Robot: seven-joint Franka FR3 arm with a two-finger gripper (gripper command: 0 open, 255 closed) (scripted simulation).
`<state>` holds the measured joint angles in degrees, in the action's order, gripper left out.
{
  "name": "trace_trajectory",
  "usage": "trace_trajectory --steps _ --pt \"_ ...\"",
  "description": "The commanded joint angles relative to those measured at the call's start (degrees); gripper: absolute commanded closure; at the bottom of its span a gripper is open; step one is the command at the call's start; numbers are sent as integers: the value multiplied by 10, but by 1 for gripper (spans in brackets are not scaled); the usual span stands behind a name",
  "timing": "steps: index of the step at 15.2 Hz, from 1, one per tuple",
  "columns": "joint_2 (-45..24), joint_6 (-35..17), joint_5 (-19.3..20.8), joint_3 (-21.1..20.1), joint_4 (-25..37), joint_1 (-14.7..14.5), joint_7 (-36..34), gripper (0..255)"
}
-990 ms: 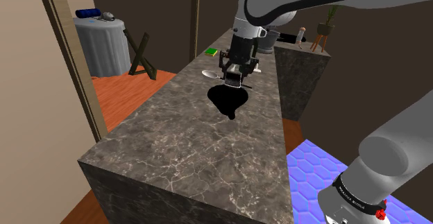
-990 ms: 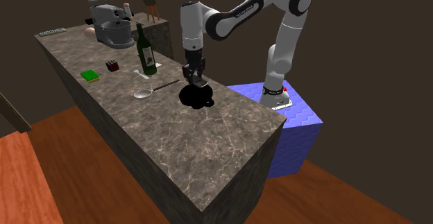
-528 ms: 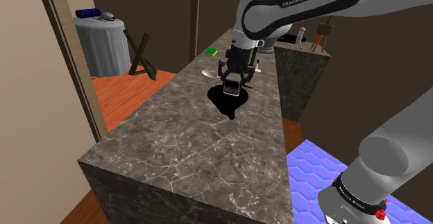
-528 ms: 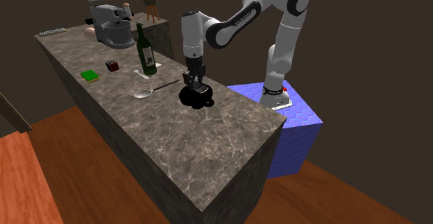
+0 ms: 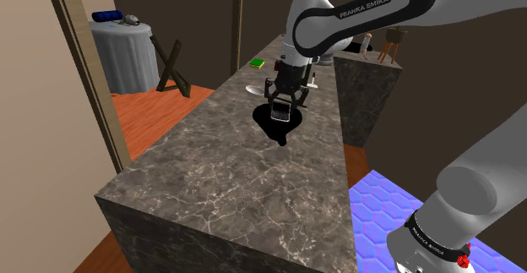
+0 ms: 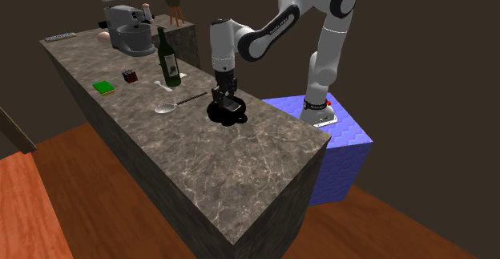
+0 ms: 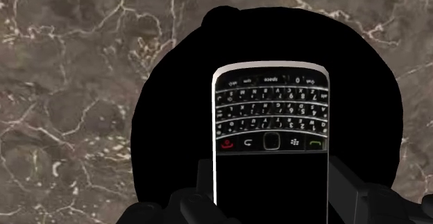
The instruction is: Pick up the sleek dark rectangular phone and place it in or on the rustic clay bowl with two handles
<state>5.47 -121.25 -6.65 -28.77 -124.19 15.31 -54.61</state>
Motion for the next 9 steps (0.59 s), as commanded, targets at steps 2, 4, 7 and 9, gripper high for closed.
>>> trace_trajectory --steps 2,4,7,9 --pt "0 0 0 0 0 0 0 255" --pt "0 0 0 0 -1 0 0 0" --pt "0 0 0 0 -1 0 0 0" --pt "8 19 -3 2 11 1 3 0"
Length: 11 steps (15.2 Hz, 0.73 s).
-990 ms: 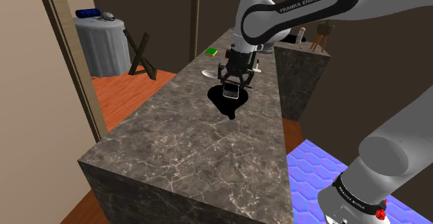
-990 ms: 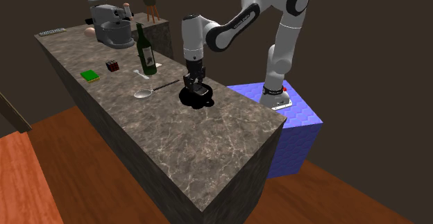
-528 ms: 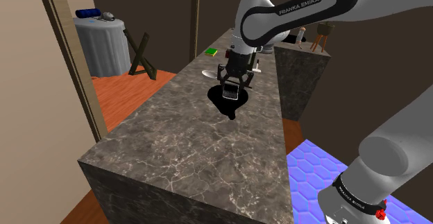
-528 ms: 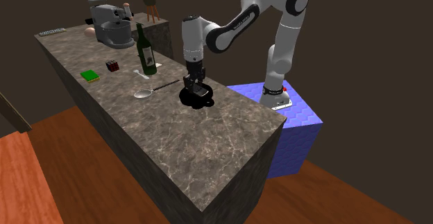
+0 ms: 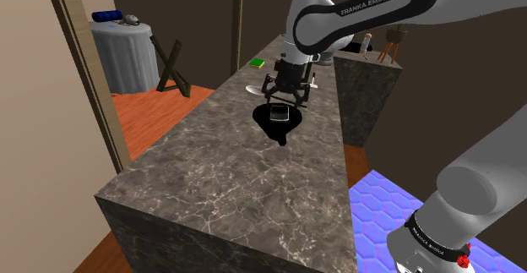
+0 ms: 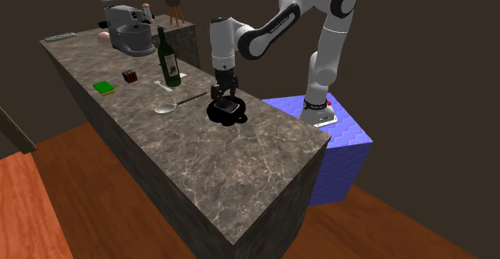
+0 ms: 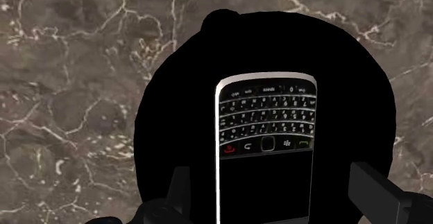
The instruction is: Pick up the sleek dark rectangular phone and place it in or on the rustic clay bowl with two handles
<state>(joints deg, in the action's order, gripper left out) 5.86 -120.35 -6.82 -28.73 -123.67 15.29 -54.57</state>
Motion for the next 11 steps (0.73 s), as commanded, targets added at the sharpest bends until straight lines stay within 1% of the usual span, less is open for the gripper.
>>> trace_trajectory --steps 1,3,11 --pt "12 30 -4 4 19 2 4 0" --pt "23 64 -7 7 43 3 8 0" --pt "23 64 -8 8 43 3 7 0"
